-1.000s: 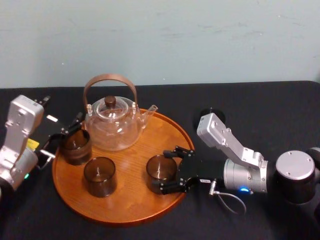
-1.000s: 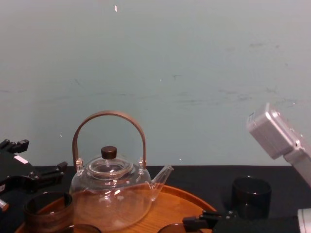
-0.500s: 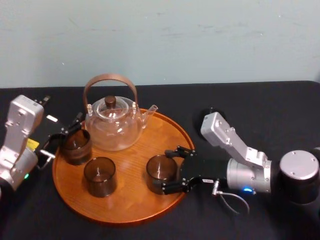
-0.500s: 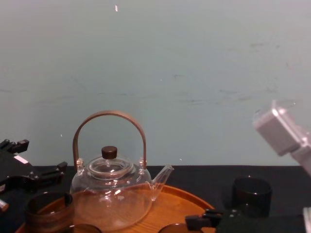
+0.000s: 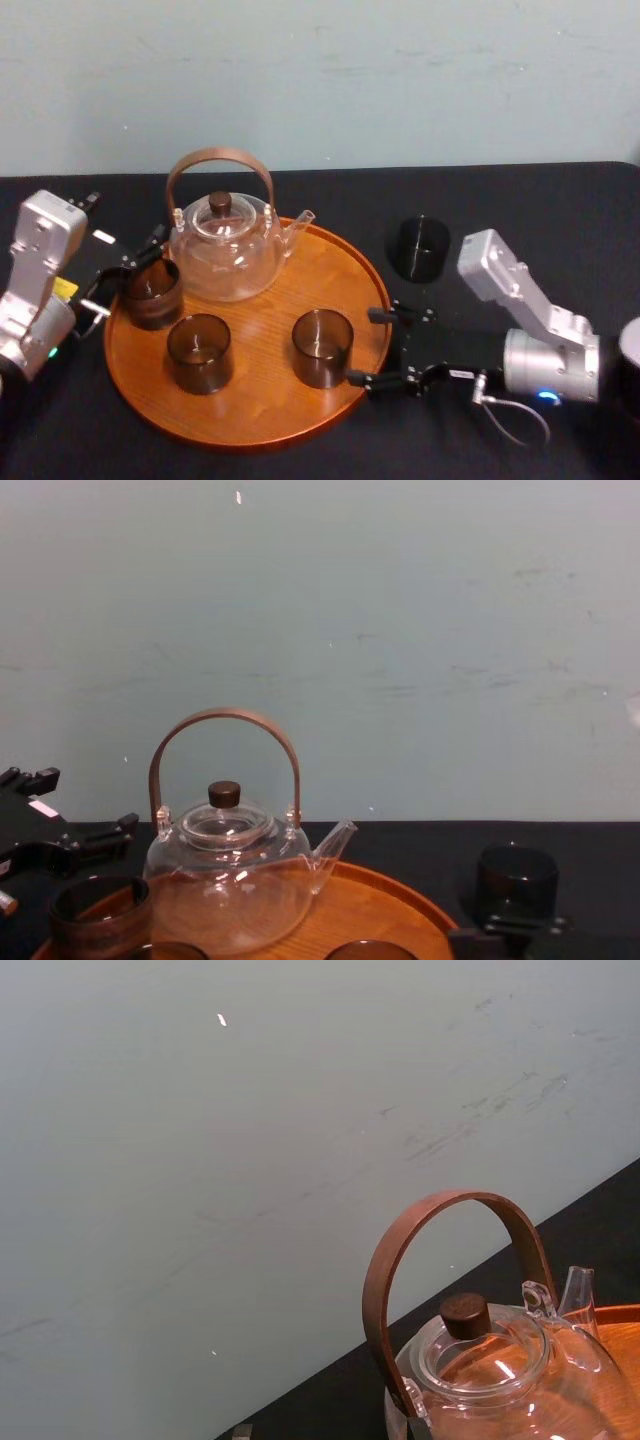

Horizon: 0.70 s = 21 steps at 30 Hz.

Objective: Pick up the glass from the table and place it on the tray.

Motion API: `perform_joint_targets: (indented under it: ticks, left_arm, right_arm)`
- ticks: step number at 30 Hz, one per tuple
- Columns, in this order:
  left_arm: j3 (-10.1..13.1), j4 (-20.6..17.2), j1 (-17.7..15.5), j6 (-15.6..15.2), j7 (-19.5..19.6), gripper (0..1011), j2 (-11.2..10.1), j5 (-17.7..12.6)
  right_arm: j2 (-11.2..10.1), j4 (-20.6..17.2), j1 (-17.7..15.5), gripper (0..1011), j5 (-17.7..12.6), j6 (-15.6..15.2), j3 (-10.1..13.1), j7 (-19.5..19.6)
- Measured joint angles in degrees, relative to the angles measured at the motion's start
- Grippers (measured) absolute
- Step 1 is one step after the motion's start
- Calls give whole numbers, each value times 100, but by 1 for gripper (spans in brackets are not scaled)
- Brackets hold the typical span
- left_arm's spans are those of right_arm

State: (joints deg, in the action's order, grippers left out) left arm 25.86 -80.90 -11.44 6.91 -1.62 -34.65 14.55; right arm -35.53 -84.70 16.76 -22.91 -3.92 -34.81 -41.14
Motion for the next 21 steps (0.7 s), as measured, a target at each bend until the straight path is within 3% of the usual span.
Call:
perform_joint_targets:
  ticks: [13,16,21]
  left_arm:
    - [0,0,0,0,0,1001,0,0]
    - [0,0,0,0,0,1001,0,0]
    - [0,0,0,0,0,1001,0,0]
  right_arm:
    - [-660,-498,-565,1003,-394,113,451,44]
    - [-781,-592,-746,1002,-500,122,641,207]
    - [-807,-670,-964,1002,-607,-12,945,667]
